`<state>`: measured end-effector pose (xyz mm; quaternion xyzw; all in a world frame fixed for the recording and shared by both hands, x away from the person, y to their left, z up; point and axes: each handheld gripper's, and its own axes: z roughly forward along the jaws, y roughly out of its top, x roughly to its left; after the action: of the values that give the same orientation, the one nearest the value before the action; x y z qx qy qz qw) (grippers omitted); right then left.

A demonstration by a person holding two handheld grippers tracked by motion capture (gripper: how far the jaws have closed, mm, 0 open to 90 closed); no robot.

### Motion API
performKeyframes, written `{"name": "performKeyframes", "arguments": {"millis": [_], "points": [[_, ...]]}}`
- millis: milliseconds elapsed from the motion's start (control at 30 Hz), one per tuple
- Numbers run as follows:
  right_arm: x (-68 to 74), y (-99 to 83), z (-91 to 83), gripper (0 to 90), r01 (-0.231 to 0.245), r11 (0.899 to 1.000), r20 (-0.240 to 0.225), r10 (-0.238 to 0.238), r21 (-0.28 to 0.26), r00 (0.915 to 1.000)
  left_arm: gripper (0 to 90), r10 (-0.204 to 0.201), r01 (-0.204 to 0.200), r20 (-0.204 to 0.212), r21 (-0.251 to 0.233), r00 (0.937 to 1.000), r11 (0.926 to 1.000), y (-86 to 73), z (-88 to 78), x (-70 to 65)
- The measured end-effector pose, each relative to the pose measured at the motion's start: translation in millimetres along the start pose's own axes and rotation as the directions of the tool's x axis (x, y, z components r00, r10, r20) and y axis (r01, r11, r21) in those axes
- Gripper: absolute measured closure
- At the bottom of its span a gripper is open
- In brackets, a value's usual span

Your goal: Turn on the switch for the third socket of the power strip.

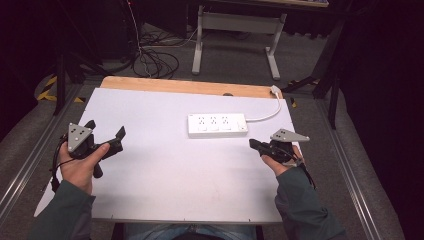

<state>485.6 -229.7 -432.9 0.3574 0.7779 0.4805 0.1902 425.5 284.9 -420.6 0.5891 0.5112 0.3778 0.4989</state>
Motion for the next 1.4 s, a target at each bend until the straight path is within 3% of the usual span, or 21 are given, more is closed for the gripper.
{"name": "performKeyframes", "arguments": {"millis": [467,1400], "points": [[5.1,6.1,11.8,90.0,0.039,0.999,-0.003,-0.039,0.035,0.9992,4.3,-0.014,0.014,0.002,0.0,0.9999,0.9999,-0.8,1.1,2.1],[11.4,18.8,35.3,90.0,0.094,0.993,-0.001,-0.094,0.069,0.9956,4.6,0.004,-0.004,0.008,0.007,1.0,1.0,-0.8,0.3,0.8]]}}
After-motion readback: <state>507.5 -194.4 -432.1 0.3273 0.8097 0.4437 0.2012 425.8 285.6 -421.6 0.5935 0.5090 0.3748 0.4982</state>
